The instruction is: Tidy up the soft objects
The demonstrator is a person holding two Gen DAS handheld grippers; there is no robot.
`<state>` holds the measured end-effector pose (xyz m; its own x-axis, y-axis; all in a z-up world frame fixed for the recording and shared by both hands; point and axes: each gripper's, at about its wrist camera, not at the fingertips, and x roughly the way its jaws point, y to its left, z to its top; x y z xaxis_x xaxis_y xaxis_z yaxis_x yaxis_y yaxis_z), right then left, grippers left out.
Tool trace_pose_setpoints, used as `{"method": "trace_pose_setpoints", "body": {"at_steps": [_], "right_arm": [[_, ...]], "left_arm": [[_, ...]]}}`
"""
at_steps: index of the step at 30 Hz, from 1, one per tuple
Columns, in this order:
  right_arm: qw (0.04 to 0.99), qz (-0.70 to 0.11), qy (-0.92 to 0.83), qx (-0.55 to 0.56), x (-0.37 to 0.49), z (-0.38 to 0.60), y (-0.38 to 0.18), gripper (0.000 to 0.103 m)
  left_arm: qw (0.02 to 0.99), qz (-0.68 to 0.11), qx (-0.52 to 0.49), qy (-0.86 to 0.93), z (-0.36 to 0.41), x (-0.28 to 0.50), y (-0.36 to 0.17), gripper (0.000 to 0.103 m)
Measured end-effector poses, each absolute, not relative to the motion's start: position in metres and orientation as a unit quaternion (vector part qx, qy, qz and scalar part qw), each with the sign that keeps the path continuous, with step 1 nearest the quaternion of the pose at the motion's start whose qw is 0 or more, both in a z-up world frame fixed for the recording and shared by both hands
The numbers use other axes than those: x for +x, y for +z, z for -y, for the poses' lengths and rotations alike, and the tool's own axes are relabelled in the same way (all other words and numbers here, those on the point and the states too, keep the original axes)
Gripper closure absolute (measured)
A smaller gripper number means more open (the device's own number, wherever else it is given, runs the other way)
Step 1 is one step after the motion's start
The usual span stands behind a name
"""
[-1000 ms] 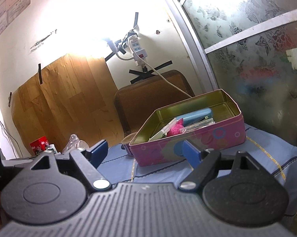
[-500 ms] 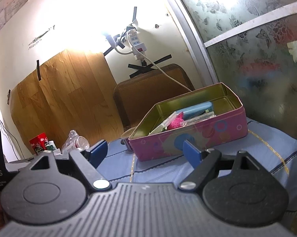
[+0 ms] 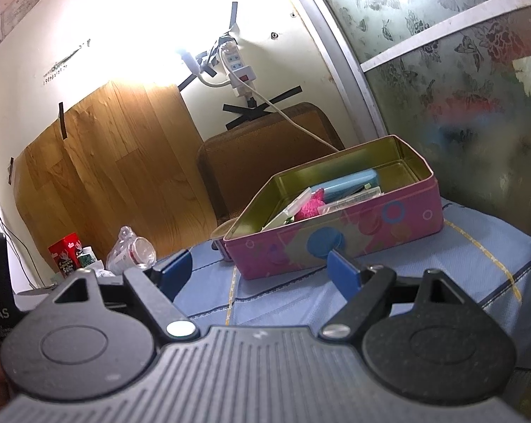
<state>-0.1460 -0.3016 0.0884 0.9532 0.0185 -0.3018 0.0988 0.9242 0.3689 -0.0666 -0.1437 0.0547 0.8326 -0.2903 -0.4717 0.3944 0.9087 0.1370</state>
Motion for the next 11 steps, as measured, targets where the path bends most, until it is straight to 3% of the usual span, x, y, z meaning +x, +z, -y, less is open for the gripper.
{"method": "trace_pose_setpoints", "body": {"at_steps": [11], "right_arm": [[0.967, -0.175, -0.015, 0.185, -0.128, 0.3, 0.079, 0.017]], "left_arm": [[0.942, -0.244, 0.112, -0.201, 0.142, -0.053, 0.043, 0.0]]}}
